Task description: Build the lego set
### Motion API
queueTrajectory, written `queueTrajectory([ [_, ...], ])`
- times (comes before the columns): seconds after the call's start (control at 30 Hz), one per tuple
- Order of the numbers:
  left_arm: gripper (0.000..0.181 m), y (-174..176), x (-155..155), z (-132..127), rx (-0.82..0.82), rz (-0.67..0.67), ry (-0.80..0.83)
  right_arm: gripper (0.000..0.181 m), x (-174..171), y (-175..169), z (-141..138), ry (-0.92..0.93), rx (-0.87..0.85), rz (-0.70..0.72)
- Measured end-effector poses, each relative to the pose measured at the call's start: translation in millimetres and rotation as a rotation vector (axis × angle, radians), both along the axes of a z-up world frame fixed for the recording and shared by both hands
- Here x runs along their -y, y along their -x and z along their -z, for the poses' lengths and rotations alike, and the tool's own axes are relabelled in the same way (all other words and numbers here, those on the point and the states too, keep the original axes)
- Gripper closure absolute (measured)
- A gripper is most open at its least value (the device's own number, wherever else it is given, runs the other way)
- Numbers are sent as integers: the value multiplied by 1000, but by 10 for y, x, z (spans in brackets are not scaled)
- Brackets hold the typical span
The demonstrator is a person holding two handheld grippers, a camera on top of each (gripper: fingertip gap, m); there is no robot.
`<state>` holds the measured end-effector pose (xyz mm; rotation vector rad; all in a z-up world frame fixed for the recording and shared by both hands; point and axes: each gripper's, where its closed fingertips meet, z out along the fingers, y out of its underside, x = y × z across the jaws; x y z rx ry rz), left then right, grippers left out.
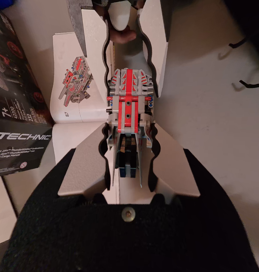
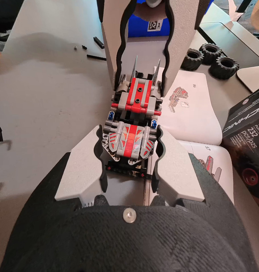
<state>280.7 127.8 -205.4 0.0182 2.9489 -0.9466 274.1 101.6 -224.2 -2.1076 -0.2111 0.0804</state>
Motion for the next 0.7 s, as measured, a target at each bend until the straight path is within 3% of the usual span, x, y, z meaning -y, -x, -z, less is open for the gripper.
queueTrajectory([
  [0.7,126,19,108,-3,-6,-9,27,108,-24,-8,-17,-63,10,29],
])
